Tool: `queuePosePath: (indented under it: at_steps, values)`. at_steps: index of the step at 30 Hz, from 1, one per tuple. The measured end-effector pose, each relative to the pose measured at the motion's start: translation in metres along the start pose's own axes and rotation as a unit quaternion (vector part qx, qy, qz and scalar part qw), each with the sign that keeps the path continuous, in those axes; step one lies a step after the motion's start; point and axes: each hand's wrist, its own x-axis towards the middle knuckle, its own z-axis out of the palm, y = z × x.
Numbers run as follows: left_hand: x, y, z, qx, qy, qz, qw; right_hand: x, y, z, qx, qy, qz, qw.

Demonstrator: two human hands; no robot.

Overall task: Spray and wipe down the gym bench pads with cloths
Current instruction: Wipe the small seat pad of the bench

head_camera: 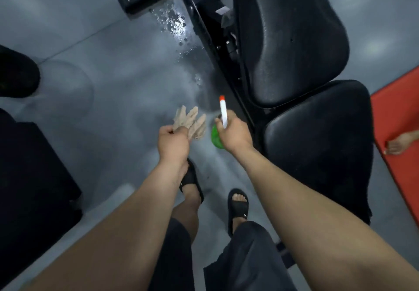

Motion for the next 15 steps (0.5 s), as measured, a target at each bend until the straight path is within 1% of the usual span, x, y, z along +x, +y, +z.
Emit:
queuePosePath:
  at_steps: [1,4,7,10,13,15]
  values:
    - [0.012,-0.007,0.001,-0.017,0.005,-0.006,1.000,0.012,0.005,0.013,-0.006,0.013,0.004,1.000]
    - [0.053,-0.033,0.007,-0.057,0.020,-0.027,0.998,0.057,0.018,0.051,-0.007,0.052,-0.029,0.998]
    - [0.081,-0.054,0.015,-0.087,-0.003,-0.044,0.995,0.098,0.031,0.082,0.012,0.074,-0.019,0.997]
    - [0.115,-0.067,0.026,-0.093,-0.031,-0.022,0.995,0.140,0.043,0.114,0.019,0.067,-0.013,0.998]
    - [0.146,-0.083,0.031,-0.084,-0.064,0.025,0.994,0.180,0.058,0.142,0.001,0.075,-0.009,0.997]
    - [0.155,-0.088,0.030,-0.078,-0.060,0.058,0.993,0.200,0.063,0.150,-0.002,0.076,0.005,0.997]
